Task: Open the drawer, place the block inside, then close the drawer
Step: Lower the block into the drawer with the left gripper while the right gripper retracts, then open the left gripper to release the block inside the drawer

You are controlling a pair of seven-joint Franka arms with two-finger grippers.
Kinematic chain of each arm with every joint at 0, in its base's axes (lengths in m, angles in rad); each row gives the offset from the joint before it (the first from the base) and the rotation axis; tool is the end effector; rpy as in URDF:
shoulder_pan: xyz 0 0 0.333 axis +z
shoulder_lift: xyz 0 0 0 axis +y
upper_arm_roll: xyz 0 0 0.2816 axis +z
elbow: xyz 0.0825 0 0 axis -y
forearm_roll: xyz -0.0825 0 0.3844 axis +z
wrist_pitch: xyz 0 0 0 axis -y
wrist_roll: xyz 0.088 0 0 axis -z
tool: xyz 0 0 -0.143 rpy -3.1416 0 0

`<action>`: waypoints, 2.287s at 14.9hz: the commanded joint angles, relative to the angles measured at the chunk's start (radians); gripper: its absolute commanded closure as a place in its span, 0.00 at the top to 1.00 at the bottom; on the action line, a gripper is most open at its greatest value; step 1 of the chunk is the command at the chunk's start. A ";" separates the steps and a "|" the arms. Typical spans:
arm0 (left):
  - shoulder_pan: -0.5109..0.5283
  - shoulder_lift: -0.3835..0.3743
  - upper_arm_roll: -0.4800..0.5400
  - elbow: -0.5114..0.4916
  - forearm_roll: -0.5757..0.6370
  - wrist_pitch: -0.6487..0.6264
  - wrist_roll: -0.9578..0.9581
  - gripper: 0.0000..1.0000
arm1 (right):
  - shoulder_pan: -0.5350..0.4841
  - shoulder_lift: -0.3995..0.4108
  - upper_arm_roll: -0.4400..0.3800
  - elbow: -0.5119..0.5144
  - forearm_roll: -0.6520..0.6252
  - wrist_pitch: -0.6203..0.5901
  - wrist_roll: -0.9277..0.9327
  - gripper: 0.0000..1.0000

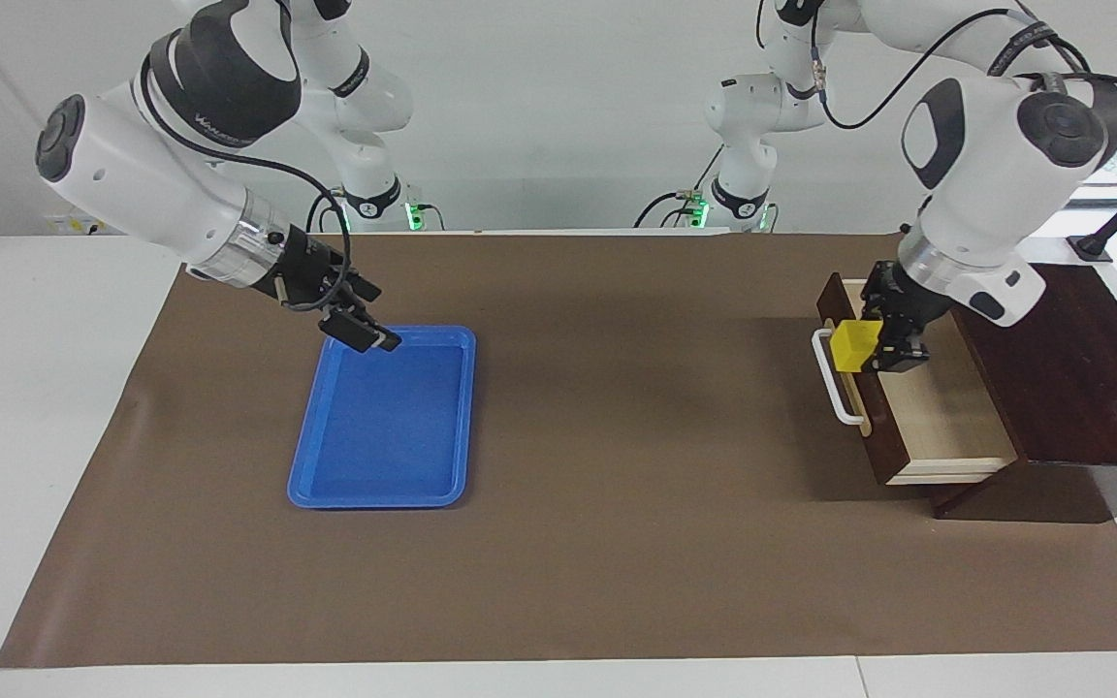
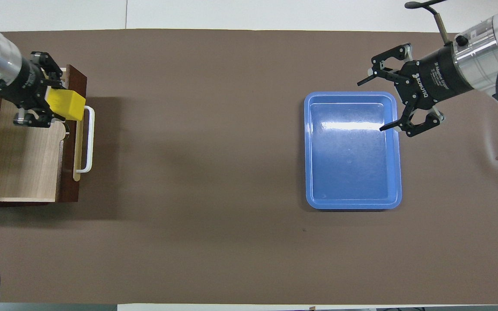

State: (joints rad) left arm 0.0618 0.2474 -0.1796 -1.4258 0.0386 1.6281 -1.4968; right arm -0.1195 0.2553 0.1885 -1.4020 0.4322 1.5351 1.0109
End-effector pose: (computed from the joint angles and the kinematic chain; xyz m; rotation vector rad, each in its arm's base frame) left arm 0.6181 -0.0578 0.4839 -2.4021 -1.9835 0.0504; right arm 0.6068 0.0918 0.4997 -2.4408 1.2635 0.4845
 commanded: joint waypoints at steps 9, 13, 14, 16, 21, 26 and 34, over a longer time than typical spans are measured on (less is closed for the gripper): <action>0.181 -0.120 -0.011 -0.358 0.012 0.285 0.168 0.00 | 0.011 -0.148 -0.033 -0.052 -0.437 -0.109 -0.932 1.00; 0.181 -0.151 -0.012 -0.446 0.012 0.355 0.165 0.00 | 0.090 -0.263 -0.131 -0.133 -0.497 -0.109 -1.092 1.00; 0.179 -0.152 -0.012 -0.452 0.012 0.360 0.161 0.00 | 0.140 -0.301 -0.188 -0.168 -0.498 -0.110 -1.117 1.00; 0.178 -0.154 -0.012 -0.475 0.012 0.369 0.162 0.00 | 0.164 -0.359 -0.230 -0.225 -0.497 -0.112 -1.126 1.00; 0.181 -0.178 -0.012 -0.536 0.012 0.426 0.155 0.00 | 0.059 -0.332 -0.154 -0.227 -0.486 -0.066 -1.118 1.00; 0.196 -0.177 -0.012 -0.536 0.009 0.467 0.055 0.00 | -0.009 -0.283 -0.113 -0.216 -0.480 -0.056 -1.112 1.00; 0.184 -0.178 -0.017 -0.547 0.003 0.438 0.039 0.00 | -0.037 -0.266 -0.089 -0.172 -0.480 -0.142 -1.098 1.00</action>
State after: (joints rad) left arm 0.2445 0.1053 -0.1871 -1.9352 0.0388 2.0662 -1.4441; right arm -0.1328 -0.0202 0.0790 -1.5876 -0.0452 1.4090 -0.0895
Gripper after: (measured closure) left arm 0.454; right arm 0.000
